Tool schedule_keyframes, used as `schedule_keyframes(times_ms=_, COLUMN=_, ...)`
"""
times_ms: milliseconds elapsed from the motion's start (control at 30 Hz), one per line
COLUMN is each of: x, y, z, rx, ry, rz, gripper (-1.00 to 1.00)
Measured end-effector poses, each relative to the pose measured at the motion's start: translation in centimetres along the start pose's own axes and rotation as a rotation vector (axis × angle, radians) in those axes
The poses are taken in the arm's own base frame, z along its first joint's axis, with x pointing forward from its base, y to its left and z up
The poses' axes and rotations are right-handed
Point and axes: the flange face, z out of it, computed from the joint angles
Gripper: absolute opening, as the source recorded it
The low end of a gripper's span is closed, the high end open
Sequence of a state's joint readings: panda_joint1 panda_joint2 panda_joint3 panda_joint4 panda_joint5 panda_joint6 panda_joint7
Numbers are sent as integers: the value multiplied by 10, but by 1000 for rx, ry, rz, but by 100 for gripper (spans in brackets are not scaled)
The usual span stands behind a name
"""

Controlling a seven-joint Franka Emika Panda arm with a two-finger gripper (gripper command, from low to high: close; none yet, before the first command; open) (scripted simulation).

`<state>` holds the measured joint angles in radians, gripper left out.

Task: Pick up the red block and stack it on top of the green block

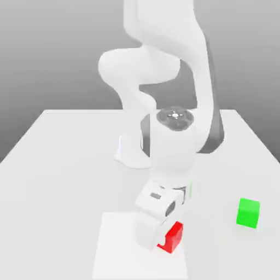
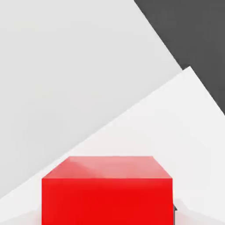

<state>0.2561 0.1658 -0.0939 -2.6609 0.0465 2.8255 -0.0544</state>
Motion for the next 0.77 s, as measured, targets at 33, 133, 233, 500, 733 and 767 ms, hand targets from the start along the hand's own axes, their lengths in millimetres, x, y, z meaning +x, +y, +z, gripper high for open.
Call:
schedule_keyframes(times_ms=33, x=-1, y=0, z=-10, rx=1, ry=-1, rz=0, gripper=-100)
schedule_keyframes(times_ms=133, x=-2, y=-43, z=-28, rx=4, ry=-2, rz=-133, gripper=-100)
schedule_keyframes(times_ms=233, x=-11, y=-109, z=-39, rx=6, ry=-3, rz=-341, gripper=-100)
schedule_keyframes(times_ms=500, x=-72, y=-254, z=-49, rx=2, ry=-1, rz=-844, gripper=-100)
schedule_keyframes(times_ms=733, x=-61, y=-237, z=0, rx=1, ry=-1, rz=-800, gripper=100)
schedule_keyframes(times_ms=767, x=-61, y=-237, z=0, rx=1, ry=-1, rz=-800, gripper=100)
